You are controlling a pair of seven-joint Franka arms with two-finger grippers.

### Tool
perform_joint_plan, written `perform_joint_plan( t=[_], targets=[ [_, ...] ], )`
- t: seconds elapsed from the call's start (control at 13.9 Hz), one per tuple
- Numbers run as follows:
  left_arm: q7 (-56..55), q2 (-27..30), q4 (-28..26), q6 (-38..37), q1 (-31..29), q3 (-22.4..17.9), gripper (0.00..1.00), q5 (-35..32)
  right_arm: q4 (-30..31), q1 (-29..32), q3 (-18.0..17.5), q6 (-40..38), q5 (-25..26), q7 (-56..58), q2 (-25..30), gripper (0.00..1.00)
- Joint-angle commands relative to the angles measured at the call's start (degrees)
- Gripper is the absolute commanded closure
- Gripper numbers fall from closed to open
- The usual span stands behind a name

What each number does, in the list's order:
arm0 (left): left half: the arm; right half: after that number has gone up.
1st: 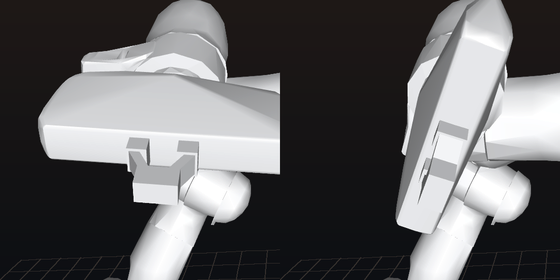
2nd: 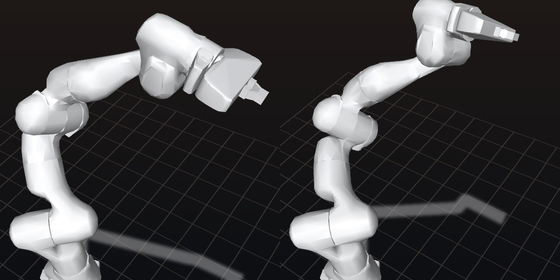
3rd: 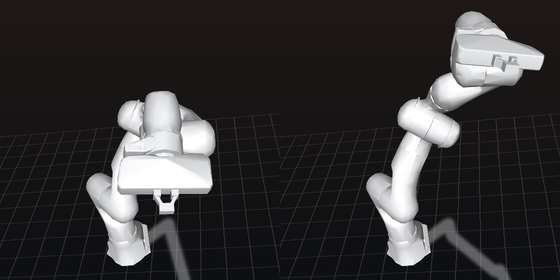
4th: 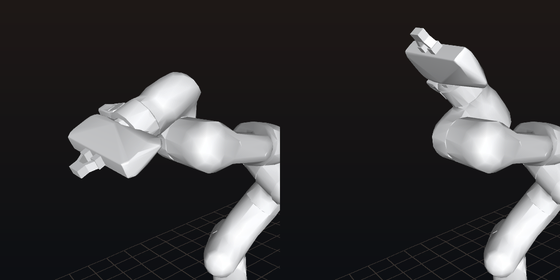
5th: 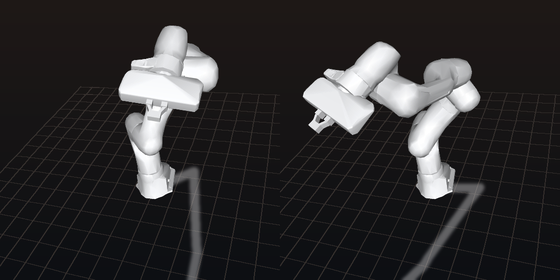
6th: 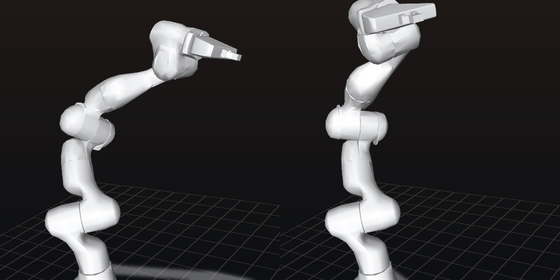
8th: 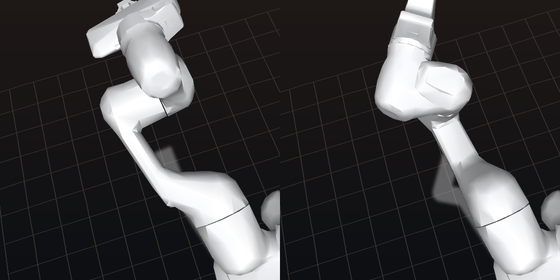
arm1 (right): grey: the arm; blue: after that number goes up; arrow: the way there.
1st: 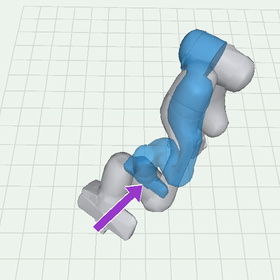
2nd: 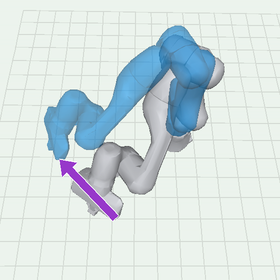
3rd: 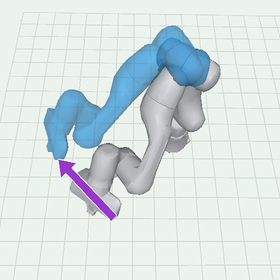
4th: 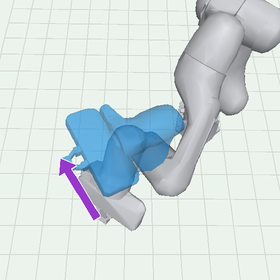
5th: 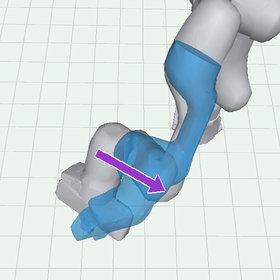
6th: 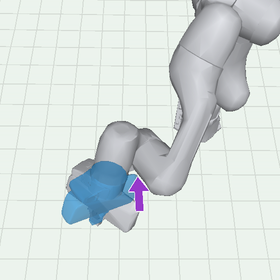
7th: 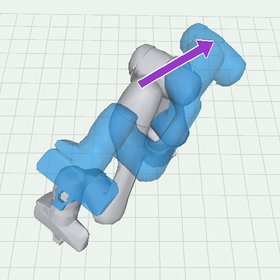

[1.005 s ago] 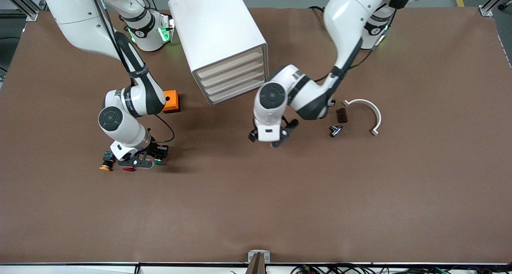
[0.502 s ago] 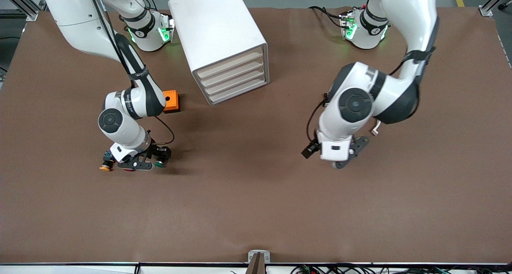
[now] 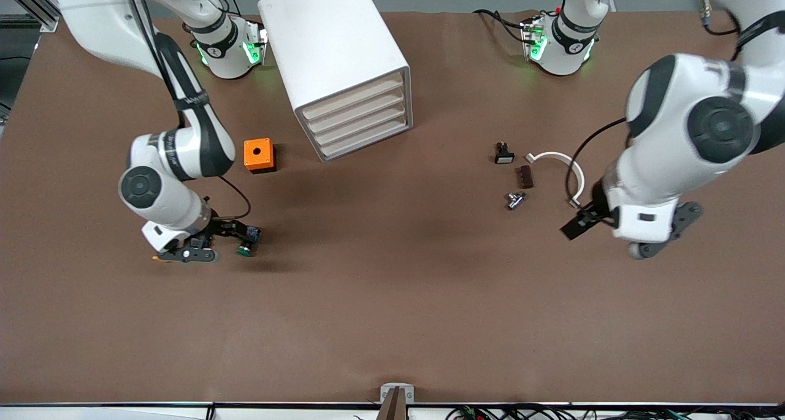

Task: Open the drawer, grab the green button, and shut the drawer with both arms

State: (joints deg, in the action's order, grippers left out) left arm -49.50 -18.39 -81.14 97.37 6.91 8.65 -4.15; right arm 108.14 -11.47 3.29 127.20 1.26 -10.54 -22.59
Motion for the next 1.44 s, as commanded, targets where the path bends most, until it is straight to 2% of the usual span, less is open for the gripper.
perform_joint_plan(
  t=[0.0,0.22,0.43,0.65,0.79,1.08,1.36],
  targets=[
    [9.3,5.7,-1.8,-5.3,-3.7,0.7,0.0,-0.9,-3.4,3.1,0.0,-12.4,0.7,4.7,5.4,0.0],
    [16.3,9.0,-1.8,-9.8,-5.6,0.7,0.0,-1.0,-6.3,6.4,0.0,-23.7,0.7,9.8,10.5,0.0],
    [24.5,12.5,-3.1,-12.2,-6.3,0.4,0.0,-0.9,-7.1,9.6,0.0,-29.1,0.7,13.1,15.2,0.0],
    [31.5,19.1,-9.6,-12.2,-5.9,-0.9,0.0,0.1,-8.8,10.7,0.0,-33.7,0.5,13.4,18.3,0.0],
    [32.3,23.2,-13.6,-12.2,-5.4,-0.8,0.0,1.5,-13.6,10.5,-0.2,-38.7,0.2,13.0,18.3,0.0],
    [36.8,28.5,-18.4,-12.0,-4.6,-1.1,0.0,2.1,-16.4,10.7,-0.1,-39.9,0.2,12.4,18.1,0.0],
    [37.1,28.8,-18.6,-10.2,-4.9,-1.2,0.0,2.2,-16.5,11.5,0.0,-39.8,-0.3,12.0,18.0,0.0]
  ],
)
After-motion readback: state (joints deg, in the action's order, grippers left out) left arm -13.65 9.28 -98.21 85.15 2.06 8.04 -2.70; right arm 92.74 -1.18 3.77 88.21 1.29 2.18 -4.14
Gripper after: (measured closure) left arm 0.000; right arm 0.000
